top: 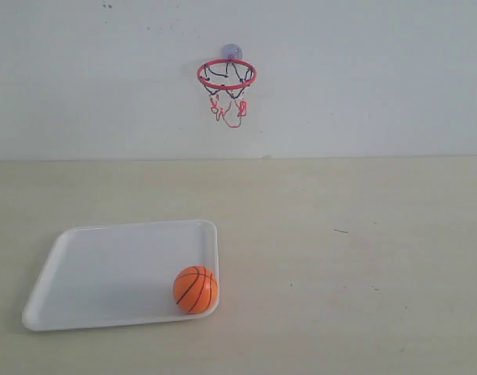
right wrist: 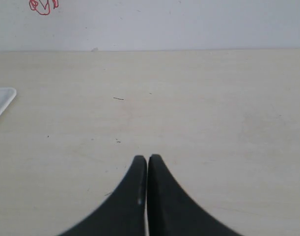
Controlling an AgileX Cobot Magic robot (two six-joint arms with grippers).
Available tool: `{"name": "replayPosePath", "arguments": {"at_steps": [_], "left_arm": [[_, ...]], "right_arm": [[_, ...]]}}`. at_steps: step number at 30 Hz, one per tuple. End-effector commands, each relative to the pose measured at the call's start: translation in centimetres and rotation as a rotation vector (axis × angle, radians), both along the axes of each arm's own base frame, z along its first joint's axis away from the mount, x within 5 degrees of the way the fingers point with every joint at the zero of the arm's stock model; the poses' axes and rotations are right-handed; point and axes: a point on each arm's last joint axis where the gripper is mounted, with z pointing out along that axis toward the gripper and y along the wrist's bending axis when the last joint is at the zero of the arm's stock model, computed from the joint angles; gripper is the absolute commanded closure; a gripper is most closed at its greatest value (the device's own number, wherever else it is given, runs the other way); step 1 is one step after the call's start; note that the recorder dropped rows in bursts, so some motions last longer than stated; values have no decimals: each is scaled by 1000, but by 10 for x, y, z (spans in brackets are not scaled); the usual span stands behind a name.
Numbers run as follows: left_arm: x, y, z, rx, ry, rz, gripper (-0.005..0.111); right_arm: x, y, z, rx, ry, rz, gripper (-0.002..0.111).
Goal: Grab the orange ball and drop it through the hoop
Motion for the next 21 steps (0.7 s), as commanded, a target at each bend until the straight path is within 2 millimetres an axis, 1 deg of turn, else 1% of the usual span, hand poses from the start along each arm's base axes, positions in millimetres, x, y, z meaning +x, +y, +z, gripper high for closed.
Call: {"name": "replayPosePath", "arguments": {"at_steps": [1,4,6,10,11,14,18,21], "left_arm": [[0,0,-1,-10,-2,0,103],[0,0,-1,-10,-2,0,103],[0,0,-1,-10,-2,0,103],[0,0,-1,-10,-2,0,103],[0,0,-1,-10,-2,0,103],[0,0,-1,-10,-2,0,103],[0,0,-1,-10,-2,0,103],[0,0,-1,-10,-2,0,103]], "right_arm": [[0,0,1,-10,-18,-4,109],[0,0,3,-7,-40,-5,109],[2,-1,9,2,-100,-7,109],[3,-1,29,34,-320,-17,109],[2,-2,36,44,-394,-21,109],[-1,-2,49,66,-543,-28,109],[-5,-4,61,86,-682,-34,109],[-8,-4,67,96,-749,-37,109]]}}
